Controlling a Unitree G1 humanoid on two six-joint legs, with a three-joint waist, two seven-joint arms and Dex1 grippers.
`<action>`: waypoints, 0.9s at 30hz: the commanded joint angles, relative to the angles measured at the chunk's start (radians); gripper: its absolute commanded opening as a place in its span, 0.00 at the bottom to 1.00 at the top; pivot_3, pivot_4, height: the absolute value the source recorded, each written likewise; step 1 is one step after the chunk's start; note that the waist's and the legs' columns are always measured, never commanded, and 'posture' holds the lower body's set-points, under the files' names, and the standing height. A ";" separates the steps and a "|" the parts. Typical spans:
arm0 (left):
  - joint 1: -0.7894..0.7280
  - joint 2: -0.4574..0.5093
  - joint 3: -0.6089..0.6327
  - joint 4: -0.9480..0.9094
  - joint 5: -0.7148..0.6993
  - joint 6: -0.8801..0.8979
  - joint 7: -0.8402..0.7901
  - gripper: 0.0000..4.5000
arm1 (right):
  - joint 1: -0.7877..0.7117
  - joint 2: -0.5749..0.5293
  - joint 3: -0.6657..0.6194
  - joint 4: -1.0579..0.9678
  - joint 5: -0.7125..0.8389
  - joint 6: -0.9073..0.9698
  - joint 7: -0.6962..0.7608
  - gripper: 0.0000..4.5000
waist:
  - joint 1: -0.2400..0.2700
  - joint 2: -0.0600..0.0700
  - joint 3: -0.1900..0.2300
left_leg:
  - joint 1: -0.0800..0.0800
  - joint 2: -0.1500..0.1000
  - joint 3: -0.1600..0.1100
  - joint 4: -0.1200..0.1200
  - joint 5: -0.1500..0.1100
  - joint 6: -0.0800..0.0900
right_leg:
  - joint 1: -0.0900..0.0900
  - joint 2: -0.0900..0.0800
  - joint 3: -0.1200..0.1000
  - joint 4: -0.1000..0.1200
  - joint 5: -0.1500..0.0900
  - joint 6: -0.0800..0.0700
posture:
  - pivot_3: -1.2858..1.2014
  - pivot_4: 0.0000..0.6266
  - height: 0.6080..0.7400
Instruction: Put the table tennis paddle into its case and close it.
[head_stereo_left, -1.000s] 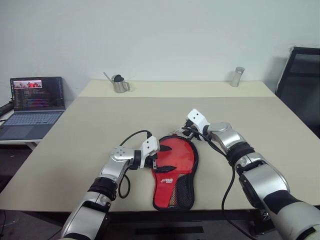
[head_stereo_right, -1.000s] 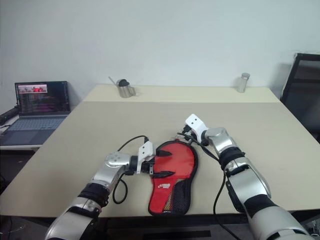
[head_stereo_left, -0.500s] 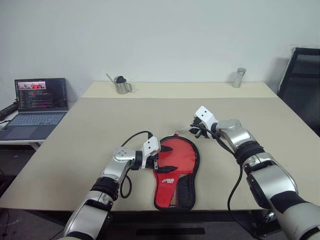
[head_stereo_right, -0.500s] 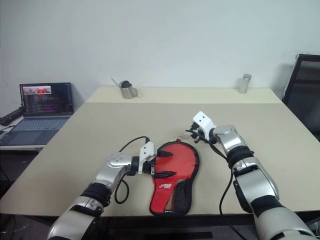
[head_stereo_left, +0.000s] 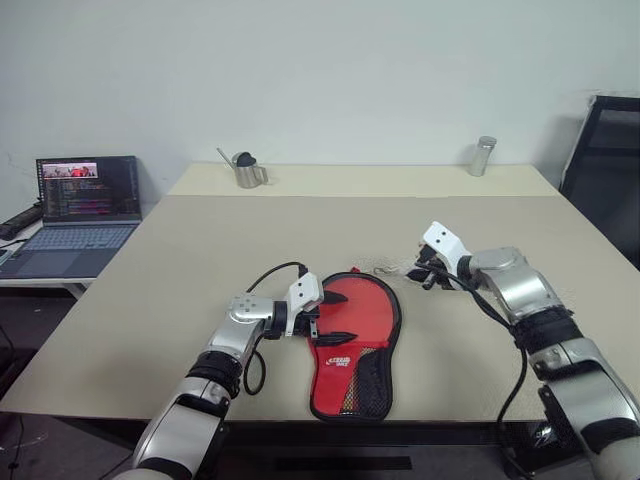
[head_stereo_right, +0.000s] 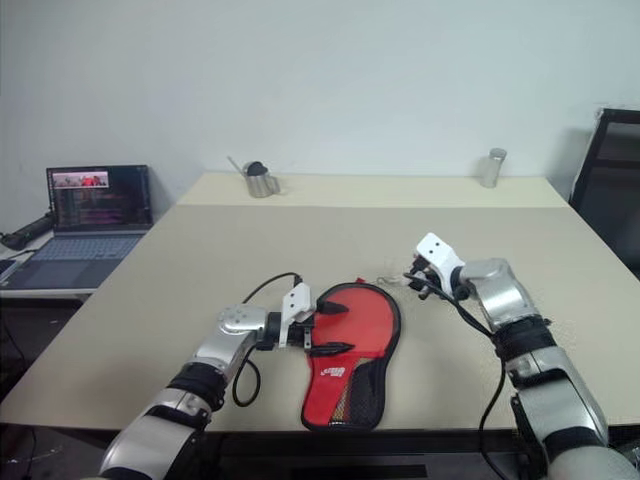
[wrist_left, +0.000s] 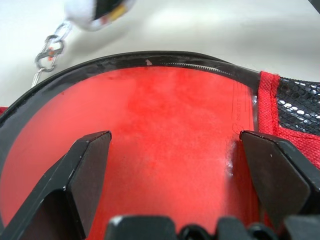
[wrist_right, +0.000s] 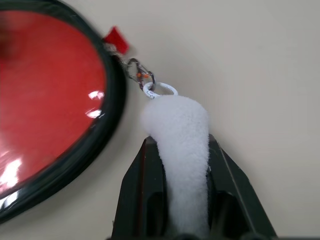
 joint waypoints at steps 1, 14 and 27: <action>0.042 0.008 -0.055 0.076 0.082 0.012 -0.007 1.00 | 0.086 -0.092 -0.054 -0.239 0.049 0.131 0.046 0.09 | 0.002 0.000 0.000 | 0.000 0.000 0.000 0.000 0.000 0.000 | 0.000 0.000 0.000 0.000 0.000 0.000 | 0.52 0.24 1.00; 0.007 -0.014 -0.059 0.115 0.091 -0.009 -0.004 1.00 | 0.439 -0.300 -0.190 -0.929 0.320 0.568 0.075 0.09 | 0.022 0.000 0.000 | 0.000 0.000 -0.001 0.000 0.000 0.000 | 0.001 0.000 -0.001 -0.002 -0.003 0.005 | 0.52 0.24 1.00; -0.017 -0.044 -0.068 0.121 0.107 -0.017 -0.008 1.00 | 0.643 -0.386 -0.267 -1.167 0.510 0.674 0.044 0.09 | 0.027 -0.001 -0.001 | -0.001 -0.001 -0.003 0.000 0.000 0.000 | 0.003 0.000 -0.003 -0.006 -0.004 0.006 | 0.52 0.24 1.00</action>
